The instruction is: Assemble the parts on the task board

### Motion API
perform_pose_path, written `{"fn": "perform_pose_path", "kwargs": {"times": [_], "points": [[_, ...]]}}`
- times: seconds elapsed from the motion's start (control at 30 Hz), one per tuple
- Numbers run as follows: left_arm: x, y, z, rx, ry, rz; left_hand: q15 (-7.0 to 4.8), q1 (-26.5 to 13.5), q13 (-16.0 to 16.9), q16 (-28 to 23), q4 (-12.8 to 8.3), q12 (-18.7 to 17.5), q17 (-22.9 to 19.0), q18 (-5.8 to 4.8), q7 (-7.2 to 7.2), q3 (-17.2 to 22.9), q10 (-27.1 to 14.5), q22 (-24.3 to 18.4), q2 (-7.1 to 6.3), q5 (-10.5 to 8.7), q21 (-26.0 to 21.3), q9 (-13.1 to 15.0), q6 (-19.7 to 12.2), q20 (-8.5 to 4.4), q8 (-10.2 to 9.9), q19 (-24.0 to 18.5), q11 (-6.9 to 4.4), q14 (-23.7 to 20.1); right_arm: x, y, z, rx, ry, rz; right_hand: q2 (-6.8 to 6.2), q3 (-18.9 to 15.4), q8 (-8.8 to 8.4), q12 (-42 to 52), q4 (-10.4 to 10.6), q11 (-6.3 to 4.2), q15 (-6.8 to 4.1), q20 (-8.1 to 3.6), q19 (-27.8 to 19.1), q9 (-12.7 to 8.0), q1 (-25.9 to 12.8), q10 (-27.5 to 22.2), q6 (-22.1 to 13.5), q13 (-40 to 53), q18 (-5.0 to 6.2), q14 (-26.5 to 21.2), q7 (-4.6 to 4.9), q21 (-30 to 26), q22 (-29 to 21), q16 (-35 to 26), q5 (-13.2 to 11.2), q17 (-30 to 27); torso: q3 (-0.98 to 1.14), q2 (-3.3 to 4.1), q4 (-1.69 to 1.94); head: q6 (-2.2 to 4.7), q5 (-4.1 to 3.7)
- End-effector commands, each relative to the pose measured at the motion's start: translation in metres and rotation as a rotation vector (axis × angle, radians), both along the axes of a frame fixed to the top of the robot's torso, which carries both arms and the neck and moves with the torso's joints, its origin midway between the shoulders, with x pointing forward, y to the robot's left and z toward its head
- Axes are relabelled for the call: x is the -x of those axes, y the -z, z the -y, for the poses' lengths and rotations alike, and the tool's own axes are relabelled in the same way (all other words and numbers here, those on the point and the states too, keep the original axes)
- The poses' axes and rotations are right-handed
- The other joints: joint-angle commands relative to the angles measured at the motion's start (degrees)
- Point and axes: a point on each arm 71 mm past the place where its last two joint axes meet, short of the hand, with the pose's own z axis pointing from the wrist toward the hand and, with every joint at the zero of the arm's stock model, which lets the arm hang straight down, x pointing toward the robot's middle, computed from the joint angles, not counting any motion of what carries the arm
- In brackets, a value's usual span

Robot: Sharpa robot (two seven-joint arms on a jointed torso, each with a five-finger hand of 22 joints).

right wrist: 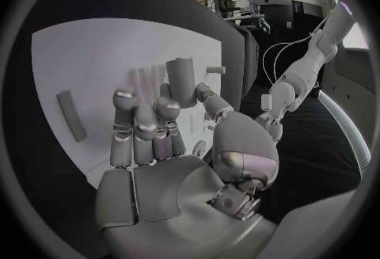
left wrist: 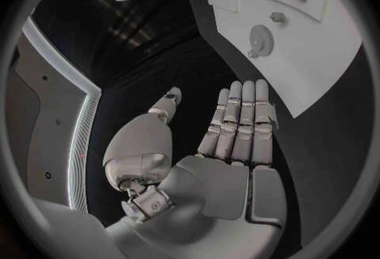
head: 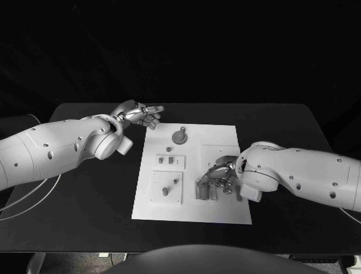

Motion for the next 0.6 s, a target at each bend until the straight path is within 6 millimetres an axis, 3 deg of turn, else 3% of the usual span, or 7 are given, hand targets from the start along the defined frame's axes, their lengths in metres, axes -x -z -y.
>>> {"fn": "perform_pose_path", "kwargs": {"times": [0.03,0.3,0.6], "points": [[0.0003,-0.0008,0.0020,0.002,0.014,0.002,-0.06,0.5,0.1,-0.3,-0.3,-0.2,0.1,0.70,0.03,0.1,-0.5,0.1,-0.07,0.29,-0.4,0.0,-0.1,0.09,-0.1,-0.4,-0.14,-0.3,-0.0005,0.0019,0.0012,0.017,-0.011,0.013,-1.41,-0.1,-0.41,-0.2,0.9,0.02,-0.43,-0.02,-0.3,-0.3,-0.3,-0.5,-0.4,0.1,3.00,-0.4,0.25,-0.3,0.1,0.0,-0.5,0.0,0.01,0.00,-0.02,-0.02,-0.02],[0.0002,-0.0007,0.0021,0.002,0.013,0.002,-0.06,0.5,0.1,-0.4,-0.4,-0.3,0.1,0.70,0.04,0.1,-0.5,0.1,-0.07,0.29,-0.4,0.0,-0.1,0.09,-0.1,-0.4,-0.13,-0.3,-0.0035,0.0026,0.0024,0.018,-0.005,0.018,-3.37,0.7,-1.65,-0.8,2.4,0.78,0.07,0.07,-1.2,-0.7,-0.3,-1.9,-2.7,0.1,3.00,-1.5,1.05,-0.9,-0.1,-0.6,-1.5,-0.2,0.01,0.00,-0.02,0.01,-0.02],[0.0002,-0.0007,0.0023,0.002,0.014,0.001,-0.05,0.6,0.1,-0.4,-0.4,-0.3,0.1,0.70,0.04,0.1,-0.5,0.1,-0.08,0.29,-0.4,0.0,-0.1,0.10,-0.2,-0.4,-0.13,-0.3,-0.0037,0.0026,0.0014,0.018,-0.009,0.019,-4.03,0.8,-2.25,-0.9,2.6,1.32,0.57,0.26,-1.8,-0.8,0.3,-2.8,-4.1,0.2,3.00,-2.2,1.60,-1.2,-0.1,-0.8,-1.8,-0.1,0.00,0.01,-0.02,-0.08,0.03]]}}
